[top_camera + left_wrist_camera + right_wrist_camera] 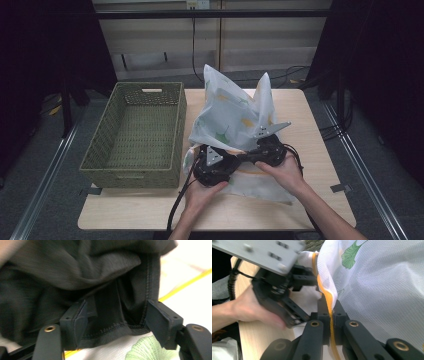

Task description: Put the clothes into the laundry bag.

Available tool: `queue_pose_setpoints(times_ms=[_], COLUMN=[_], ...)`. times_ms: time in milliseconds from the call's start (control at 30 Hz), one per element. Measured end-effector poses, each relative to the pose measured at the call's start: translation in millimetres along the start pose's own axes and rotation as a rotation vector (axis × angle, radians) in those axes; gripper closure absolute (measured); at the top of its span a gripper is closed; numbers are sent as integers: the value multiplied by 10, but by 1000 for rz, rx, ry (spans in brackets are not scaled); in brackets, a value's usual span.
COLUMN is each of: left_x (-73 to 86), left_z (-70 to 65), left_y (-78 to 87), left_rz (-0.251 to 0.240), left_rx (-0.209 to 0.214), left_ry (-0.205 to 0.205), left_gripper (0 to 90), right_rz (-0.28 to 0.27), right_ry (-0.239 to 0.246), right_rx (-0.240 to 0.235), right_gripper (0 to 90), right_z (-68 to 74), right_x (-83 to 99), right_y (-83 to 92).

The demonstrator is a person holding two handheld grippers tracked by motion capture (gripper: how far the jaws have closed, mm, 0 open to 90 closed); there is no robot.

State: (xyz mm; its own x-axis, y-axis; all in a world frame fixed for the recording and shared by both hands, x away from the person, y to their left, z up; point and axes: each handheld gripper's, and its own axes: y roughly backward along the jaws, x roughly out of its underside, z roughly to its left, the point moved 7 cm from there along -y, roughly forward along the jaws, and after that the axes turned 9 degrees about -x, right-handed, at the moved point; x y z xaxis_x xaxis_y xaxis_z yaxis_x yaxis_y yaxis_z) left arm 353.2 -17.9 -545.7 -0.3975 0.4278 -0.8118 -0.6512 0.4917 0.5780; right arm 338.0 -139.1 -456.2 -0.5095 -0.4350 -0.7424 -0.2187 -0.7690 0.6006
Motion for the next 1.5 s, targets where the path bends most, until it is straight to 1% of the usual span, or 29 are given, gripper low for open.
queue_pose_setpoints(times_ms=[33,67,100,133,167,200,267,367,400,500,600,633,700,767,800,867,900,967,1000,1033,1067,1100,1167,1233,1300,1367,1433,1467,1500], left_x=[-20,-20,-24,-38,-34,-39,-40,-32,2,59,113,148,195,228,244,258,267,282,270,268,280,282,274,261,249,245,227,225,220], left_z=[-3,9,10,6,6,-6,-11,-36,-14,-12,22,43,39,16,-5,-62,-59,-45,-25,-35,-33,-54,-66,-44,-37,-34,-37,-24,-30], left_y=[-15,-53,-90,-119,-140,-171,-179,-146,-92,49,194,231,255,264,293,379,384,343,331,313,291,272,263,264,257,249,209,214,209], left_rz=[-10,18,39,31,55,58,77,53,74,50,44,60,83,77,84,67,73,101,87,94,113,107,112,120,110,116,89,107,106], left_rx=[-10,-13,-11,-7,-1,-3,-12,4,1,10,11,7,26,71,86,90,97,83,79,85,83,80,80,74,88,96,93,89,93], left_ry=[-7,-18,-5,7,-3,-2,-19,4,-17,-12,25,1,-1,5,3,-31,-59,-54,-64,-43,-60,-66,-64,-73,-59,-71,-62,-74,-69], left_gripper=[374,439,476,592,673,744,792,771,757,688,664,664,676,670,640,615,596,524,485,471,439,413,398,453,657,781,891,898,900], right_rz=[1,1,0,-1,-1,0,4,24,32,65,84,89,103,101,102,103,99,93,92,94,98,97,96,97,98,94,95,95,96], right_ry=[0,3,4,3,1,1,0,-3,-2,-25,-20,-20,-27,-25,-25,-32,-29,-33,-29,-25,-26,-21,-20,-22,-23,-18,-18,-18,-18], right_rx=[0,2,3,-1,-1,0,3,7,8,-2,-18,-19,-25,-42,-40,-39,-39,-44,-44,-38,-40,-39,-40,-37,-36,-40,-37,-37,-36], right_gripper=[887,887,887,887,887,887,887,887,887,887,886,885,885,885,885,884,885,885,885,884,884,884,883,883,882,881,881,882,882], right_z=[2,5,7,9,12,13,13,-4,-11,-34,-26,-27,-24,-23,-22,-18,-22,-25,-27,-25,-14,-11,-19,-24,-17,-4,8,11,11], right_x=[0,-1,-1,-2,-2,-3,3,43,64,161,207,218,237,246,250,252,246,237,233,233,235,233,231,233,235,226,219,218,218], right_y=[-1,-1,0,2,8,15,20,-1,-18,-123,-220,-253,-293,-318,-321,-310,-296,-286,-284,-282,-280,-279,-278,-282,-290,-293,-291,-292,-291])
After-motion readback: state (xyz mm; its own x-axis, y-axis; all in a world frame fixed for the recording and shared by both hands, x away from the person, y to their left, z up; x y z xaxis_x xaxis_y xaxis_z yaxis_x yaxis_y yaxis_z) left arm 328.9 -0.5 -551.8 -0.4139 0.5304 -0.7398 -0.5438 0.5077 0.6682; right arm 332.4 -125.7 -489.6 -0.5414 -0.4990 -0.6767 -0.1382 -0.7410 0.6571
